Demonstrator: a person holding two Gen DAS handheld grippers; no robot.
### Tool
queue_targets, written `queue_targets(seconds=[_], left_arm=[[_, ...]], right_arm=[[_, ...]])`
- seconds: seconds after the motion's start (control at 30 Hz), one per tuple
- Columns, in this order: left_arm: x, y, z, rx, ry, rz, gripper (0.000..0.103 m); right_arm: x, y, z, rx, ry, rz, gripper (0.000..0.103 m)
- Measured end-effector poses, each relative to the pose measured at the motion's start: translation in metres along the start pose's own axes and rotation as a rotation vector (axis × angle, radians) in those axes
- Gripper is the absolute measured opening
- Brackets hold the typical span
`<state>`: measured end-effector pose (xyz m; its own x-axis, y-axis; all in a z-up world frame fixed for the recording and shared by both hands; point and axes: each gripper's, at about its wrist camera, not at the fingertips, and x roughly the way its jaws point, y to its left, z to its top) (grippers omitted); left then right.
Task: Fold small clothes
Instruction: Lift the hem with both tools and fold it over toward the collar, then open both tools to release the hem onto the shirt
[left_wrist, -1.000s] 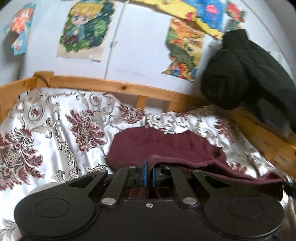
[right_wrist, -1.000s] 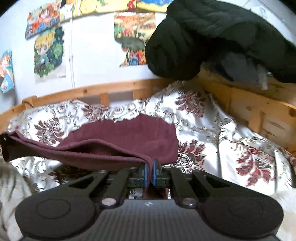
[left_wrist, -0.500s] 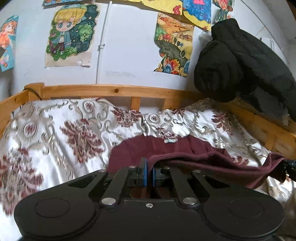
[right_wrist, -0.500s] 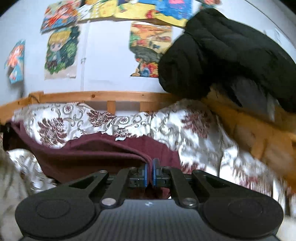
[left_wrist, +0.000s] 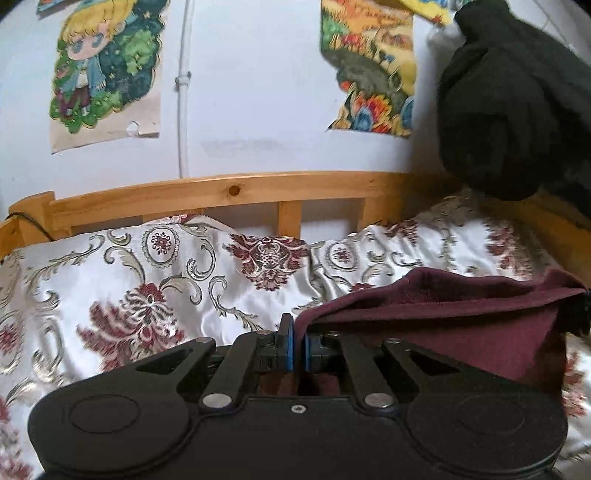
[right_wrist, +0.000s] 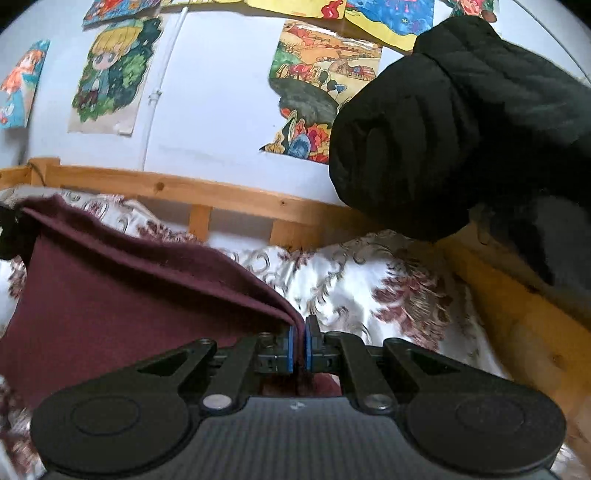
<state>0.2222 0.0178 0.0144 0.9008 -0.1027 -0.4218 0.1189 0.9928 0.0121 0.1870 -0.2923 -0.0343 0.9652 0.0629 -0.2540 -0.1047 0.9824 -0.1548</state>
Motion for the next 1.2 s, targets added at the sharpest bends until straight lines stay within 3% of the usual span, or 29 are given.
queue_targets(seconds=[0.3, 0.33, 0.43, 0.53, 0.7, 0.73, 0.83, 0.87, 1.0, 1.2], left_arm=[[0.077, -0.002, -0.008, 0.013, 0.065, 0.016, 0.006], [0.083, -0.004, -0.012, 0.021, 0.078, 0.023, 0.006], [0.098, -0.005, -0.021, 0.033, 0.130, 0.042, 0.008], [0.111, 0.003, -0.029, 0.002, 0.177, 0.053, 0.013], [0.120, 0.012, -0.037, -0.055, 0.238, 0.066, 0.031], [0.119, 0.013, -0.037, -0.063, 0.241, 0.072, 0.034], [0.115, 0.016, -0.036, -0.084, 0.237, 0.087, 0.057], [0.112, 0.017, -0.035, -0.091, 0.231, 0.092, 0.069], [0.103, 0.020, -0.034, -0.109, 0.222, 0.101, 0.095], [0.102, 0.020, -0.038, -0.086, 0.278, 0.122, 0.102]], right_arm=[[0.072, -0.004, -0.032, -0.002, 0.079, -0.019, 0.007], [0.075, -0.004, -0.036, -0.002, 0.094, -0.021, 0.010], [0.086, -0.002, -0.047, -0.005, 0.144, -0.041, 0.033], [0.088, -0.004, -0.054, 0.012, 0.172, -0.023, 0.041], [0.086, -0.005, -0.054, 0.018, 0.175, -0.039, 0.065], [0.086, -0.005, -0.054, 0.020, 0.178, -0.040, 0.074], [0.083, -0.006, -0.054, 0.037, 0.182, -0.029, 0.092], [0.082, -0.006, -0.053, 0.040, 0.183, -0.024, 0.096], [0.080, -0.001, -0.053, 0.017, 0.185, -0.008, 0.102], [0.088, 0.009, -0.058, -0.057, 0.255, -0.055, 0.103]])
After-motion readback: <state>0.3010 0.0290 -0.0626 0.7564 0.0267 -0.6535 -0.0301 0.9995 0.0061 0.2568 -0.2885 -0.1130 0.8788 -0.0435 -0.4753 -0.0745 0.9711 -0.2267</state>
